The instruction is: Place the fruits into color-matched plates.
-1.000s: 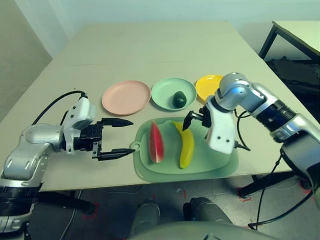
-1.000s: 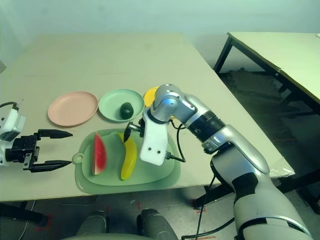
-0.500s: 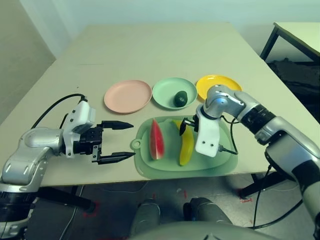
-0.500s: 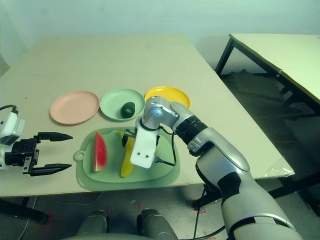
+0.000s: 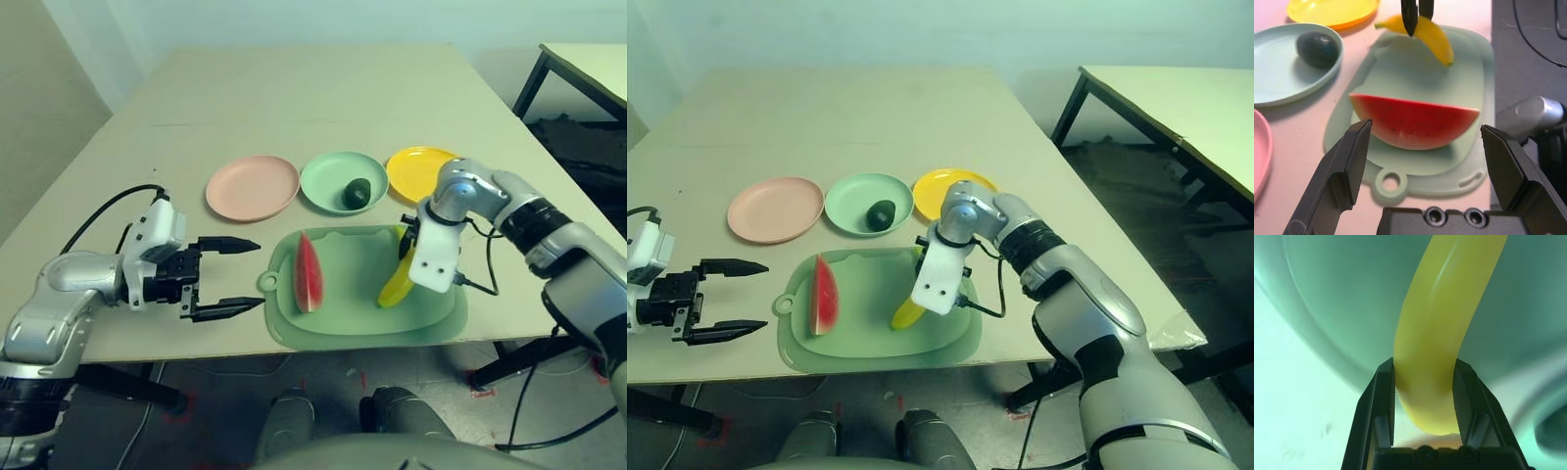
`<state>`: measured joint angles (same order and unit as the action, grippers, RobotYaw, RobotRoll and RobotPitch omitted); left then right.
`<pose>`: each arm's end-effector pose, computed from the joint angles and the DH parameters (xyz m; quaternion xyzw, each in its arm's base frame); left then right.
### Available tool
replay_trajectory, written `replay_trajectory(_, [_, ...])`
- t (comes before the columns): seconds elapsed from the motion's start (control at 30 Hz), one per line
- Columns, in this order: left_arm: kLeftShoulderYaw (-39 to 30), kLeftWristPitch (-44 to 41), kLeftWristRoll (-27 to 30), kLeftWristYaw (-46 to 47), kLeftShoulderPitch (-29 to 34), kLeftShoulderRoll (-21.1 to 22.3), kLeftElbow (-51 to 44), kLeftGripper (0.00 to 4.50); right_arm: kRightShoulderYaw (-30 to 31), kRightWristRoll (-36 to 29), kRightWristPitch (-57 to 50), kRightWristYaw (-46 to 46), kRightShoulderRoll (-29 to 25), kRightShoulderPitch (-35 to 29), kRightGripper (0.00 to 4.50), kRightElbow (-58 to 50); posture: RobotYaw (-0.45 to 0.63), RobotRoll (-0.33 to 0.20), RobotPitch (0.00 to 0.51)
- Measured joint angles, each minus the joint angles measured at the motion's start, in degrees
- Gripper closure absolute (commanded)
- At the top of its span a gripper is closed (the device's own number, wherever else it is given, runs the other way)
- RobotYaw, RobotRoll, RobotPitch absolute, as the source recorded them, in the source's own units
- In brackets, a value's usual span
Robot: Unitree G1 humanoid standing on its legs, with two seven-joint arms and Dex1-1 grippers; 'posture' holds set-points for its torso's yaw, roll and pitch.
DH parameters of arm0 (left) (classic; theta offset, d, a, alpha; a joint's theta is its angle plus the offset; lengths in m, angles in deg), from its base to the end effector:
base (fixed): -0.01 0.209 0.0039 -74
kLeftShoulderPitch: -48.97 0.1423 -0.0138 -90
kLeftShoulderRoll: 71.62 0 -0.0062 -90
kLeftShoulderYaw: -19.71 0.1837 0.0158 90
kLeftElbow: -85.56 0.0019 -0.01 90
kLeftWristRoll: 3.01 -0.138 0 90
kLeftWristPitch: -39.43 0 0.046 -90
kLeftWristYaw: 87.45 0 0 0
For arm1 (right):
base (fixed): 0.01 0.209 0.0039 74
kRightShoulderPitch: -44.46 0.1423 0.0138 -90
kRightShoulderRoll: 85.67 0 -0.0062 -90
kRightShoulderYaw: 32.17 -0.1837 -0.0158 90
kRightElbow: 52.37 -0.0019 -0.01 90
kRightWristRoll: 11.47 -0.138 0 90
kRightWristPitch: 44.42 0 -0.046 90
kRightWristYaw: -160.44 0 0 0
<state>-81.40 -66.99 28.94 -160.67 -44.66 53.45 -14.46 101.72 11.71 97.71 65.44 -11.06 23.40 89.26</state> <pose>0.2080 0.2963 0.1694 0.1466 0.0843 -0.5588 0.8119 0.3430 -0.1317 0.2117 -0.6947 0.0848 0.6810 0.2154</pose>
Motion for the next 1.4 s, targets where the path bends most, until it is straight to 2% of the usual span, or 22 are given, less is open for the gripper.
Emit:
replay_trajectory(0.17, [0.0, -3.6, 0.4, 3.7, -2.9, -0.6, 0.0, 0.00, -0.6, 4.3, -2.7, -7.7, 2.4, 5.7, 2.85, 10.4, 0.05, 0.000, 0.044])
replay_trajectory(0.4, [0.0, -6.6, 0.4, 5.8, -3.4, -0.7, -0.8, 0.00, -1.1, 10.0, -13.9, -20.3, 4.8, 10.1, 2.85, 21.1, 0.06, 0.000, 0.048])
replay_trajectory(0.97, [0.1, -7.1, 0.4, 5.1, -2.0, -0.5, -2.5, 0.00, -2.3, 17.2, -30.8, -34.4, 5.6, 9.4, 2.85, 26.1, 0.06, 0.000, 0.062])
replay_trajectory(1.4, [-0.2, -7.5, 1.8, 5.1, -1.1, -0.3, -3.4, 0.00, -1.9, 22.3, -32.3, -39.8, 6.8, 5.1, 2.85, 27.6, 0.09, 0.000, 0.071])
